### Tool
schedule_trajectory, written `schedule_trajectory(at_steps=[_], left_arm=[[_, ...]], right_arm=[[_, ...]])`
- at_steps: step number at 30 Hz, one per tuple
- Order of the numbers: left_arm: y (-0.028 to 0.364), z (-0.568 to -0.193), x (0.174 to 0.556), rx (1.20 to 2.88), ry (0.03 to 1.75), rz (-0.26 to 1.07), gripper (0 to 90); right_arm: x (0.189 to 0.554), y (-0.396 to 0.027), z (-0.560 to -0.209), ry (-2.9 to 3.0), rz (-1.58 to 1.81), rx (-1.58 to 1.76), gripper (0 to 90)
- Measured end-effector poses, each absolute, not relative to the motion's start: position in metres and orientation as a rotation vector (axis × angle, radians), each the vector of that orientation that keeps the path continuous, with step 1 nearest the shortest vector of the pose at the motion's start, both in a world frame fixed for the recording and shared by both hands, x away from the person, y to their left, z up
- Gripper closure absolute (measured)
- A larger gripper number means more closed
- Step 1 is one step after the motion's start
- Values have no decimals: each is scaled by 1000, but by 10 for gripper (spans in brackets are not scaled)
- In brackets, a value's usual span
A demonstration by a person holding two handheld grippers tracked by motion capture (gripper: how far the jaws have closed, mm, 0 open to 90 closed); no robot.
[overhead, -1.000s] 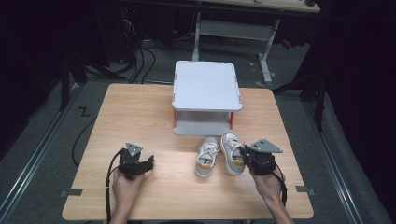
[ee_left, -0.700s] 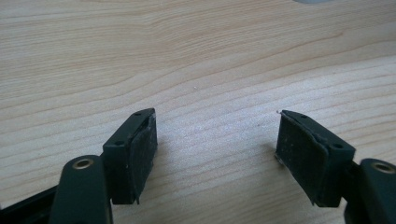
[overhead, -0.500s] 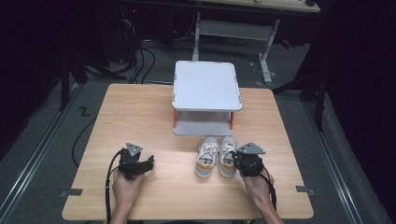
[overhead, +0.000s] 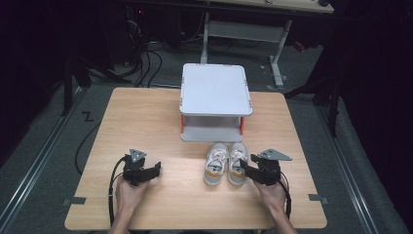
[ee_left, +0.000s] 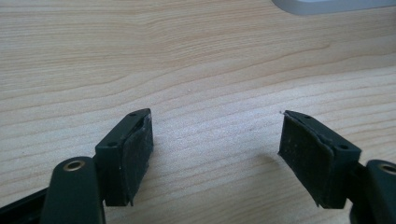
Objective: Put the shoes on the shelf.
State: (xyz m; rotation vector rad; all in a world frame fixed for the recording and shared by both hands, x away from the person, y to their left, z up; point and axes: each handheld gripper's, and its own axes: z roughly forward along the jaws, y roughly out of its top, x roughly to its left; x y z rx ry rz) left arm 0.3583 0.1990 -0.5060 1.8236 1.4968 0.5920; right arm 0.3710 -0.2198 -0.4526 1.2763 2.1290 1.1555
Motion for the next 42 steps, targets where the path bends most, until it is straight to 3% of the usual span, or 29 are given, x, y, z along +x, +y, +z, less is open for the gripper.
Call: schedule_trajectory(at_steps=[7, 14, 19, 25, 36, 42], left_arm=[[194, -503, 356, 1831, 1494, 601, 282], [163, -479, 345, 1800, 1361, 458, 299], [127, -464, 339, 1860, 1263, 427, 332], [88, -448, 337, 1881, 1168, 379, 305], [37, -426, 341, 1977, 1148, 279, 350], [12, -433, 357, 1982, 1158, 207, 376]], right_arm=[[370, -256, -463, 2050, 1236, 1330, 457], [396, -280, -489, 2021, 960, 1463, 497], [405, -279, -501, 2044, 877, 1425, 501], [407, -281, -501, 2058, 903, 1433, 456], [408, -280, -501, 2066, 896, 1424, 426], [408, -280, -501, 2069, 899, 1426, 423]])
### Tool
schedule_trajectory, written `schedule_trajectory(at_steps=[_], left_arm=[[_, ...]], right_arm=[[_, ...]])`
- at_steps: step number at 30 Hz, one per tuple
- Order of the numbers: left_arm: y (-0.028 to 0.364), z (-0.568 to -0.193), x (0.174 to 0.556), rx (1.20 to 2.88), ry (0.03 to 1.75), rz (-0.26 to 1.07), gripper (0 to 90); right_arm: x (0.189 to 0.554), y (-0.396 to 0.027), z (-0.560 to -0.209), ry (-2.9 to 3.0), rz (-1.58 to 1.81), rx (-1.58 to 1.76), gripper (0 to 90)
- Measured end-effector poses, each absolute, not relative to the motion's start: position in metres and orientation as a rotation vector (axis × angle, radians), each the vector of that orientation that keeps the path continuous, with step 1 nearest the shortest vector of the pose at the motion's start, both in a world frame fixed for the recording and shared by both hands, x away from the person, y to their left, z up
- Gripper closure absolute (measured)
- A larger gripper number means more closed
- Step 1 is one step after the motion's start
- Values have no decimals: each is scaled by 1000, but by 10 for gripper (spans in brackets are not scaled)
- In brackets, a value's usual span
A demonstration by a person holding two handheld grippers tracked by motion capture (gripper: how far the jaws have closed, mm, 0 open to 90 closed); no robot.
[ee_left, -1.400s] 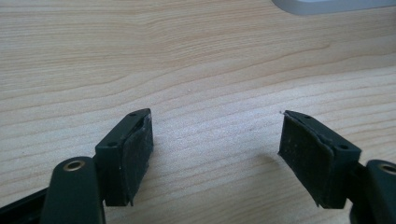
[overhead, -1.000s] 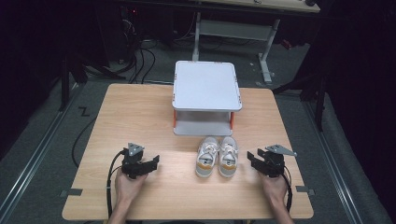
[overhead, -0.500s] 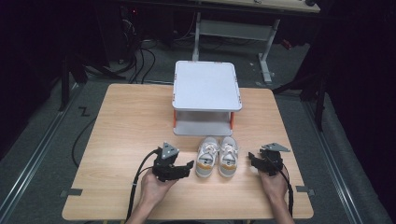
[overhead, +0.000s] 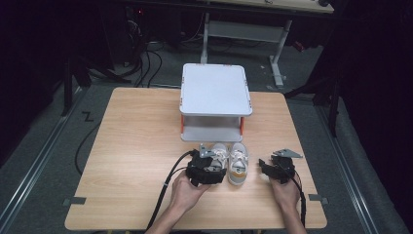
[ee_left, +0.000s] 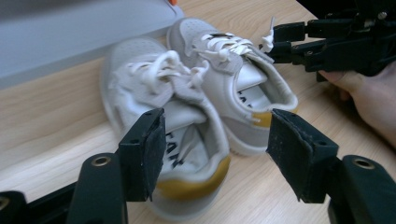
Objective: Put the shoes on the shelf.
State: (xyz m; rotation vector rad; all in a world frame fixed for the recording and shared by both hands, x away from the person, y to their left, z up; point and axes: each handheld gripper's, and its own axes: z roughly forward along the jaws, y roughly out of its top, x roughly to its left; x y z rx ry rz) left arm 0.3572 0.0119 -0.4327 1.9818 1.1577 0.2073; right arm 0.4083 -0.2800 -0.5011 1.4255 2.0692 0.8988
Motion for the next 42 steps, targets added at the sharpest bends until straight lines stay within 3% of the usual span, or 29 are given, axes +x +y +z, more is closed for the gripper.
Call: schedule_trajectory(at_steps=[16, 31, 42], left_arm=[[-19, -434, 368, 2034, 1296, 278, 455], [-27, -439, 376, 1988, 1384, 202, 427], [-39, -446, 383, 2026, 1378, 239, 543]], right_arm=[[408, -280, -501, 2065, 893, 1428, 424], [409, -280, -501, 2061, 891, 1432, 423], [409, -280, -501, 2058, 889, 1436, 422]])
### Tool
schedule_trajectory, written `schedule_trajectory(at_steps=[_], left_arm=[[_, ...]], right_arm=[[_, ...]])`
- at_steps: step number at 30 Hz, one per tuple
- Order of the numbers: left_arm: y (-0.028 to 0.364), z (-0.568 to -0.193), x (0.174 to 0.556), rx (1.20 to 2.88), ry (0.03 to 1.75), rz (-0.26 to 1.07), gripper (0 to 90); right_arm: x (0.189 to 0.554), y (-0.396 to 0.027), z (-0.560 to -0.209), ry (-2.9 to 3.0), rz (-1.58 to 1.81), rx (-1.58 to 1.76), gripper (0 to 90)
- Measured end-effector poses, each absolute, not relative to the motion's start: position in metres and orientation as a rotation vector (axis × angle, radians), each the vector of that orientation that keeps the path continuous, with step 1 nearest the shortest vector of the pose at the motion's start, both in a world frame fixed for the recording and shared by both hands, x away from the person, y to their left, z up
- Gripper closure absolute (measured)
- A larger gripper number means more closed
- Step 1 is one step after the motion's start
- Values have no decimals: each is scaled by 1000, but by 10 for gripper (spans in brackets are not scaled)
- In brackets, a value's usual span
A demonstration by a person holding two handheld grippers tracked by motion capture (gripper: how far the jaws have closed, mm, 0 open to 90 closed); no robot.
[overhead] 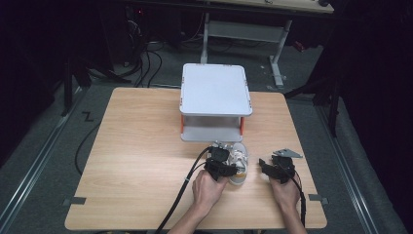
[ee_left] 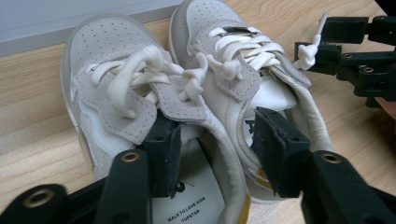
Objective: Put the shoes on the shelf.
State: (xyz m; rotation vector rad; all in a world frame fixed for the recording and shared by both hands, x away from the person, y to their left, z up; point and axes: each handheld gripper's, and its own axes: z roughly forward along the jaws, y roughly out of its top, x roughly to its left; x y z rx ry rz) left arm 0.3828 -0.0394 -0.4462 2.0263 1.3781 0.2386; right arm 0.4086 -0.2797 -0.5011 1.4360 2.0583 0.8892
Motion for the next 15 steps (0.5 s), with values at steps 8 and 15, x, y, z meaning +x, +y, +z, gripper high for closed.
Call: schedule_trajectory(at_steps=[8, 15], left_arm=[[-36, -447, 379, 2045, 1303, 258, 728], [-31, -447, 380, 2062, 1272, 258, 792]], right_arm=[[409, -280, -501, 2058, 889, 1434, 419], [409, -280, -501, 2058, 889, 1435, 414]])
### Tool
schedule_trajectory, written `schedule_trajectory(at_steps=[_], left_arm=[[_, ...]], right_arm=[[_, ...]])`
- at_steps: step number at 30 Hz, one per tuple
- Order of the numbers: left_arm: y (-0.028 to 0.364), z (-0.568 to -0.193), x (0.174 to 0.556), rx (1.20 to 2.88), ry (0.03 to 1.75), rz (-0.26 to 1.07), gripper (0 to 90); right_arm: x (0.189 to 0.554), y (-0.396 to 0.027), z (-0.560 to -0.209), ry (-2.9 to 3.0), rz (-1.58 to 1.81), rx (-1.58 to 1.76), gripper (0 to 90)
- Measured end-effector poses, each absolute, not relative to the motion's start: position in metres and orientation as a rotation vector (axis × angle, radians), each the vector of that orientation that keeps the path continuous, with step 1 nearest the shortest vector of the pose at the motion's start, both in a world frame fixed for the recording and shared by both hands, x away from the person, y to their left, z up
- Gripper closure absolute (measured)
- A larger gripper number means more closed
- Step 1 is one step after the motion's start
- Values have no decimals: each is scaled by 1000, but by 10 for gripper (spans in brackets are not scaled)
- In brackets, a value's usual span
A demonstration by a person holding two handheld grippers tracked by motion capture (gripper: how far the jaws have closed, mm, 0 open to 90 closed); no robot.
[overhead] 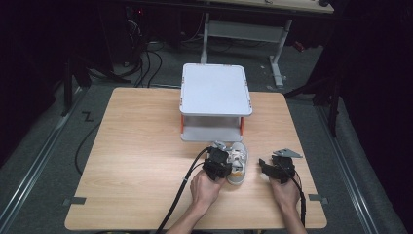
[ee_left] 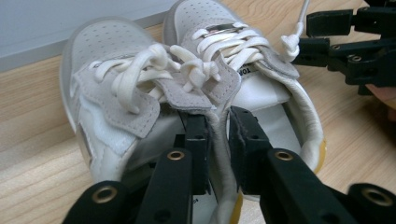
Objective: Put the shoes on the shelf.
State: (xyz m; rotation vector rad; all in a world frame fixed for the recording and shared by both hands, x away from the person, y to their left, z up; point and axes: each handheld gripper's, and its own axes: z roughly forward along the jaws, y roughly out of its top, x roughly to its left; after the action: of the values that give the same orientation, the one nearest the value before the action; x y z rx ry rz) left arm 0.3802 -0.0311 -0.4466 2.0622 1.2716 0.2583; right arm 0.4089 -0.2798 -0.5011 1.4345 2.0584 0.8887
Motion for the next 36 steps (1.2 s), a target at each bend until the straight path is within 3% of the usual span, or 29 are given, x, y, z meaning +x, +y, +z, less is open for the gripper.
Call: schedule_trajectory(at_steps=[27, 36], left_arm=[[-2, -435, 367, 2061, 1143, 281, 846], [12, -426, 367, 2026, 1121, 282, 846]], right_arm=[[410, -279, -501, 2073, 888, 1424, 372], [406, -272, -495, 2083, 925, 1364, 539]])
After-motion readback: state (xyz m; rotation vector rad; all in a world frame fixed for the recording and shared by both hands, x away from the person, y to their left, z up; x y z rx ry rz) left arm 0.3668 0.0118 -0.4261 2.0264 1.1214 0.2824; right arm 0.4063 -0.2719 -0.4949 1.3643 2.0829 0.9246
